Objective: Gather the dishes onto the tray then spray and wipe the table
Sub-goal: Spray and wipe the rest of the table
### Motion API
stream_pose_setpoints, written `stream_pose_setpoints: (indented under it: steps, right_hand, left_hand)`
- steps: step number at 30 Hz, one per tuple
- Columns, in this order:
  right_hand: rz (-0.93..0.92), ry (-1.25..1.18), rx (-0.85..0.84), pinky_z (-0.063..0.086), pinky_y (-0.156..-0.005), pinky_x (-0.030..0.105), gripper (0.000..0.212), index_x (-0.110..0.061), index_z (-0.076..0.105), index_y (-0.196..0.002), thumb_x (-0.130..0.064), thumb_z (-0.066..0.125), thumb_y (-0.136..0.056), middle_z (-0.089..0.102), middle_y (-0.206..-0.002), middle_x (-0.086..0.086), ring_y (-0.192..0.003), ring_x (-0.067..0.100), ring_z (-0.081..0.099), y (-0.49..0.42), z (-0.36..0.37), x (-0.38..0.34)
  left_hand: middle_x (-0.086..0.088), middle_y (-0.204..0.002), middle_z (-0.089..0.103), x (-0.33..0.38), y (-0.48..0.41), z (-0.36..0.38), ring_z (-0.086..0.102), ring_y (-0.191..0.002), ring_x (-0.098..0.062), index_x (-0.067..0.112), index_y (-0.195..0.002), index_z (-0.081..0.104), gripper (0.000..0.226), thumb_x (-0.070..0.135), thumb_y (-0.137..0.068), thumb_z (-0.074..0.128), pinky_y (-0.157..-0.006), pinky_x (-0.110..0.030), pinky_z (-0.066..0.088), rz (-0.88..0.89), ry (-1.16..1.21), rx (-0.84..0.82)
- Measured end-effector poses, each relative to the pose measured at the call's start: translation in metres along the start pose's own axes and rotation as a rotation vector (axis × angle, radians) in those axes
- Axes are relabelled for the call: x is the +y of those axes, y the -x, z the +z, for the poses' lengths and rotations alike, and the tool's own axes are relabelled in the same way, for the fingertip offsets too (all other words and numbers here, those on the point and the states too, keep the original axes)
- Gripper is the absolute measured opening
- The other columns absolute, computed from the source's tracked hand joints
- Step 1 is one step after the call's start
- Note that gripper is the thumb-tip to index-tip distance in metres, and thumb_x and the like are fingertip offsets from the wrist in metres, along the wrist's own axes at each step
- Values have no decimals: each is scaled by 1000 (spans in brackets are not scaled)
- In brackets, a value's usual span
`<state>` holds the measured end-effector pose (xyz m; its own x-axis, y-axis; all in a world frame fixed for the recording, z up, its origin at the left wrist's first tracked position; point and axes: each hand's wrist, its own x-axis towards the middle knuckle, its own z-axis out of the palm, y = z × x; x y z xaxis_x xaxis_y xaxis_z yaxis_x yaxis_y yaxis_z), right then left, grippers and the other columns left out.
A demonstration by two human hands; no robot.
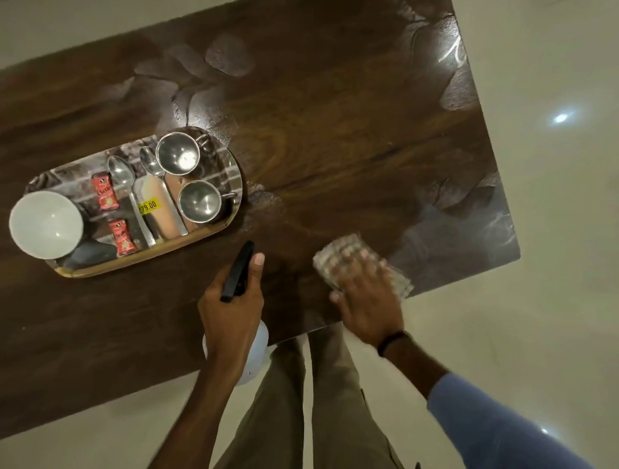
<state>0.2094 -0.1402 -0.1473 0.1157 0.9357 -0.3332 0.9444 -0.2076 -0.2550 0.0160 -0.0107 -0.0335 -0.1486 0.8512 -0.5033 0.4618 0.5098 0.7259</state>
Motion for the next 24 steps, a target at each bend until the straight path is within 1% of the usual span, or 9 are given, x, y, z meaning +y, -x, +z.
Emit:
stream_pose_setpoints:
  steps: [2,5,7,9,12,15,20,22,24]
  right_hand:
    - [199,-21,46,10,-122,55,61,-32,17,-158,-51,31,-101,18,-166,6,-154,30,10,-38,-17,12]
    - [398,-85,136,3,-123,55,69,-25,13,-159,-57,29,-100,11,-167,8,-154,34,4,-85,-20,-21]
    - [325,-129,120,3,-123,57,69,-26,12,-159,-57,30,-100,4,-167,6,-154,33,0,-83,-10,-57]
    - [146,-173,54,7,-122,57,65,-32,9,-159,-55,31,-102,-3,-167,0,-154,30,-4,-52,3,-86]
    - [32,-161,24,16,-121,55,60,-34,15,-158,-50,35,-102,12,-167,-2,-155,26,3,7,21,-91]
    - [154,-120,60,24,-117,57,61,-31,20,-156,-45,39,-99,19,-164,0,-153,28,13,29,21,-47]
    - [594,-150,178,11,-122,57,63,-25,16,-158,-52,26,-102,16,-166,8,-154,31,7,-33,-9,-6]
    - [600,-173,183,5,-123,56,67,-23,15,-158,-56,27,-101,12,-166,9,-154,33,2,-57,-9,-31]
    - [432,-194,147,3,-123,56,67,-25,13,-159,-56,28,-101,8,-167,6,-154,32,-1,-56,-1,-63]
  left_hand:
    - [3,-102,76,-4,0,-1,70,-102,-11,18,-107,74,40,52,-87,66,-97,-40,54,21,-7,-13]
    - [5,-97,75,-7,2,0,70,-95,-7,25,-100,71,32,54,-86,64,-91,-35,55,32,-11,-24]
    - [5,-90,74,-2,6,2,69,-87,-2,25,-97,70,31,54,-85,64,-84,-28,53,59,-20,-33]
    - [9,-85,71,3,11,4,66,-82,8,26,-95,70,28,51,-85,64,-79,-17,49,107,-31,-40]
    - [15,-84,69,8,16,6,65,-82,11,26,-95,70,26,49,-84,65,-76,-7,46,143,-17,-51]
    - [9,-85,73,4,17,6,69,-82,1,24,-95,71,29,50,-84,65,-76,-13,47,142,-8,-79]
    - [13,-90,72,-2,19,8,69,-87,2,22,-99,70,32,48,-82,64,-77,-5,46,174,11,-119]
    - [8,-91,73,-4,20,11,69,-90,-2,16,-100,72,37,48,-83,64,-78,-10,46,169,9,-125]
    - [5,-90,74,-4,22,14,69,-87,0,12,-100,73,42,50,-83,64,-77,-9,47,182,-6,-127]
